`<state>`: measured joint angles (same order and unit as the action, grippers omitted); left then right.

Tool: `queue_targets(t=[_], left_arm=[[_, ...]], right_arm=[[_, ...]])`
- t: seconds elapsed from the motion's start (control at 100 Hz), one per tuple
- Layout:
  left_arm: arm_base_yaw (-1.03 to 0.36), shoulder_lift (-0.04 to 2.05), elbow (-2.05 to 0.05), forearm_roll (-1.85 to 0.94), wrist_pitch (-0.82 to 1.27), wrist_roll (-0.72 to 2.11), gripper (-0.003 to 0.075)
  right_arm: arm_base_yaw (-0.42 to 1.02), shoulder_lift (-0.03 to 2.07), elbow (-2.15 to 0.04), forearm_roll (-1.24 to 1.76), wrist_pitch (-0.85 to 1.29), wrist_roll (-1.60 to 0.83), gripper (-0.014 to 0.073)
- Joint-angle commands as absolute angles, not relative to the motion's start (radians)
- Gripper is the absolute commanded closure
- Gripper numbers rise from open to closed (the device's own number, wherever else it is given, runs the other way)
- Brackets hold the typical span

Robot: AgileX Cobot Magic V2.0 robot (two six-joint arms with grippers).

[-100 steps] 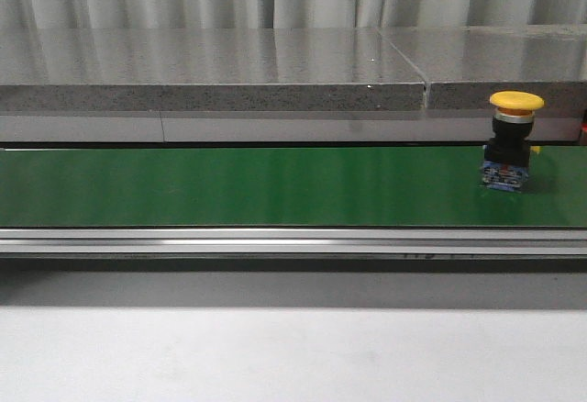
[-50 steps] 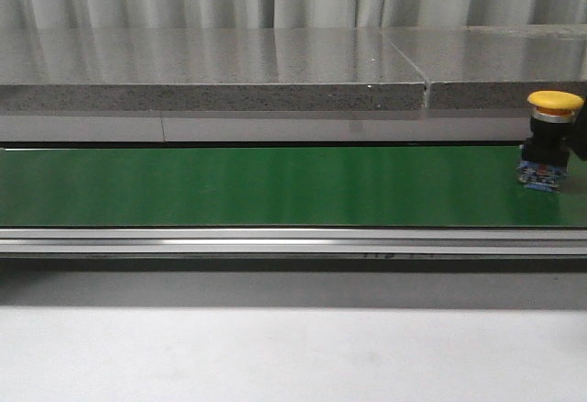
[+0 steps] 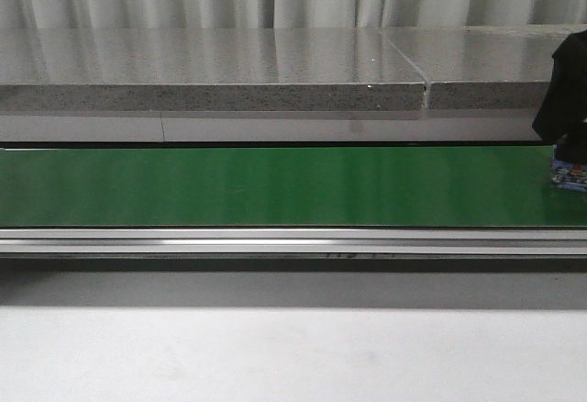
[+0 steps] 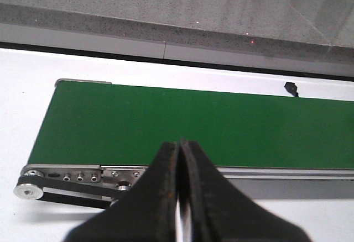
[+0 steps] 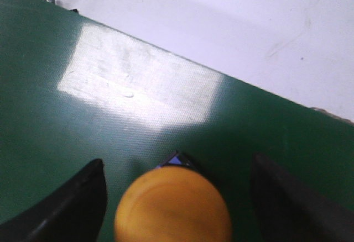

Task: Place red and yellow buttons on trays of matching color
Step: 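Carry the yellow button into the yellow tray and open the right gripper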

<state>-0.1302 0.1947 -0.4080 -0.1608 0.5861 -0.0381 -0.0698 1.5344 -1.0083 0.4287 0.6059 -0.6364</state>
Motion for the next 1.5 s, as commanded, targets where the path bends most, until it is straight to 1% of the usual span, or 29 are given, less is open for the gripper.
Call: queue_targets(t=[0.0, 0.03, 0.08, 0.13, 0.2, 0.27, 0.38, 0.52, 0.73, 0.85, 0.99, 1.13, 1.49], left_arm=[[-0.138, 0.205, -0.435, -0.177, 0.511, -0.039, 0.0739], [-0.138, 0.205, -0.435, -0.177, 0.511, -0.039, 0.0739], [-0.138, 0.205, -0.435, -0.177, 0.511, -0.039, 0.0739], [-0.138, 0.205, -0.435, -0.177, 0.511, -0.039, 0.0739], [-0.138, 0.205, -0.435, -0.177, 0.511, -0.039, 0.0739], [-0.138, 0.205, -0.435, -0.177, 0.511, -0.039, 0.0739], [-0.138, 0.205, -0.435, -0.177, 0.511, -0.039, 0.0739], [-0.138, 0.205, -0.435, -0.177, 0.511, -0.039, 0.0739], [-0.138, 0.205, -0.435, -0.177, 0.511, -0.039, 0.0739], [-0.138, 0.205, -0.435, -0.177, 0.511, -0.039, 0.0739], [-0.138, 0.205, -0.435, -0.177, 0.511, -0.039, 0.0739], [-0.138, 0.205, -0.435, -0.177, 0.511, -0.039, 0.0739], [-0.138, 0.205, -0.435, -0.177, 0.511, -0.039, 0.0739]], right_arm=[[-0.071, 1.525, -1.039, 0.441, 0.578, -0.648, 0.0071], [-0.071, 1.529, -1.039, 0.441, 0.577, -0.648, 0.0097], [-0.071, 1.530, -1.039, 0.441, 0.577, -0.647, 0.0164], [-0.071, 1.526, -1.039, 0.441, 0.577, -0.646, 0.0259], [-0.071, 1.516, -1.041, 0.441, 0.588, -0.644, 0.0370], [-0.078, 1.501, -1.052, 0.441, 0.610, -0.633, 0.0424], [-0.116, 1.464, -1.095, 0.435, 0.671, -0.584, 0.0426], [-0.220, 1.407, -1.153, 0.390, 0.747, -0.491, 0.0426], [-0.461, 1.339, -1.162, 0.253, 0.762, -0.318, 0.0426], [-0.618, 1.336, -1.158, 0.244, 0.768, -0.248, 0.0426], [-0.747, 1.336, -1.120, 0.244, 0.734, -0.170, 0.0426], [-0.808, 1.336, -1.066, 0.244, 0.662, -0.124, 0.0426], [-0.856, 1.403, -0.931, 0.243, 0.519, -0.117, 0.0426]])
